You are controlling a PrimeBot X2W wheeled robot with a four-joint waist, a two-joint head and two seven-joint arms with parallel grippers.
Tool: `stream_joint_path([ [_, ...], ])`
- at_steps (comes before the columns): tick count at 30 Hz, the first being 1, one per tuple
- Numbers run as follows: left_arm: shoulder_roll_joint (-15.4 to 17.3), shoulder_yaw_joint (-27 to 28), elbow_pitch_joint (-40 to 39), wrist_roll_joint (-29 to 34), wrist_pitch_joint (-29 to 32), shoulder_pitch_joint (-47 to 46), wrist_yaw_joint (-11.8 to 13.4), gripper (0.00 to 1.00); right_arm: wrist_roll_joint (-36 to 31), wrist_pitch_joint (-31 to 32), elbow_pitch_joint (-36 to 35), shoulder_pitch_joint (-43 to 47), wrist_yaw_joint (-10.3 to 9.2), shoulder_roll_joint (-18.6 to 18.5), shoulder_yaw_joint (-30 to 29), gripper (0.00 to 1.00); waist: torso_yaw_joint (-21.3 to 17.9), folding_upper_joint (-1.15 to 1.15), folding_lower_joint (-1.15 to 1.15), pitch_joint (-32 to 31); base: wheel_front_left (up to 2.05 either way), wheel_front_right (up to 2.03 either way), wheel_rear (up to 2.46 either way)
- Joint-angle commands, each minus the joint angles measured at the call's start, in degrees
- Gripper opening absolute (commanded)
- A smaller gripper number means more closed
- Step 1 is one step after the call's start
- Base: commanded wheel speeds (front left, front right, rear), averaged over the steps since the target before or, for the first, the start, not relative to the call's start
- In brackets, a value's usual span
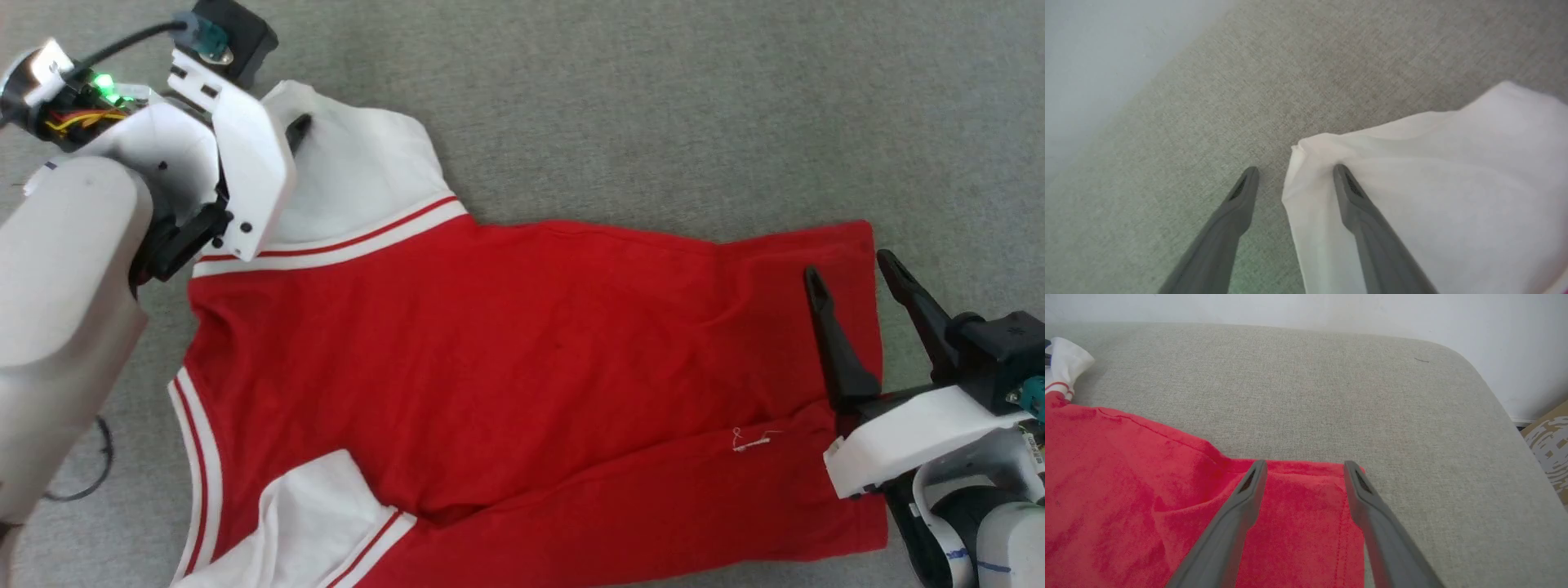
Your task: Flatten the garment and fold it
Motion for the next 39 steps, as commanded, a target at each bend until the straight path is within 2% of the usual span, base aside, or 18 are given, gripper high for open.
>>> stream_joint_path([
  [1,0.32,-2.31,0.78,-1.28,1.54,1.14,-0.38,0.93,-0.05,-0.38,-0.12,-0.88,-0.04,0.18,-0.15,1.0,-0.97,0.0,0.0,0.85,0.0,0.0,0.0],
  [2,1.01,-4.42,0.29,-3.05,3.1,1.53,-0.38,0.43,-0.07,-0.35,-0.2,-0.88,-0.04,0.19,-0.21,1.0,-1.05,0.0,0.0,0.84,0.0,0.0,0.0],
  [3,1.83,-6.05,-0.19,-5.06,4.65,1.82,-0.38,0.0,-0.11,-0.27,-0.3,-0.88,-0.04,0.19,-0.31,1.0,-1.06,0.0,0.0,0.83,0.0,0.0,0.0],
  [6,3.71,-7.8,-1.36,-9.6,6.41,1.72,-0.38,0.0,-0.51,0.18,-0.74,-1.07,-0.04,-0.03,-0.53,1.0,-0.65,0.0,0.0,0.6,0.0,0.0,0.0],
  [9,4.37,-7.97,-1.15,-10.46,5.25,1.35,-0.39,0.0,-0.94,0.84,-1.43,-1.78,-0.04,-0.9,-0.43,1.0,0.03,0.0,0.0,-0.13,0.0,0.0,0.0],
  [18,3.05,-6.96,0.29,-9.96,-0.07,1.42,0.68,0.0,0.05,6.38,-3.61,-9.1,-0.04,-6.2,0.1,1.0,1.87,0.0,0.0,-2.29,0.0,0.0,0.0],
  [21,2.9,-6.9,0.19,-9.95,-0.9,1.48,0.77,0.0,2.33,11.1,-1.55,-12.66,-0.04,-8.18,-0.72,1.0,2.31,0.0,0.0,-2.13,0.0,0.0,0.0],
  [26,2.65,-6.88,-0.17,-9.77,-1.62,1.03,0.91,0.0,6.18,23.78,4.09,-16.47,-0.04,-10.31,-3.34,1.0,3.1,0.0,0.0,-0.83,0.0,0.0,0.0],
  [30,2.36,-7.06,-0.35,-9.68,-1.85,0.62,0.89,0.0,7.21,32.97,6.46,-16.99,-0.04,-13.37,-3.17,1.0,3.64,0.0,0.0,0.22,0.0,0.0,0.0],
  [35,2.14,-7.31,-0.29,-9.64,-1.98,0.16,0.83,0.0,8.87,38.26,7.63,-16.25,-0.04,-13.81,-3.28,1.0,4.07,0.0,0.0,1.1,0.0,0.0,0.0],
  [39,2.19,-7.42,-0.23,-9.77,-1.93,-0.27,0.75,0.0,10.52,40.06,7.91,-15.55,-0.04,-13.51,-2.56,1.0,4.3,0.0,0.0,1.71,0.0,0.0,0.0],
])
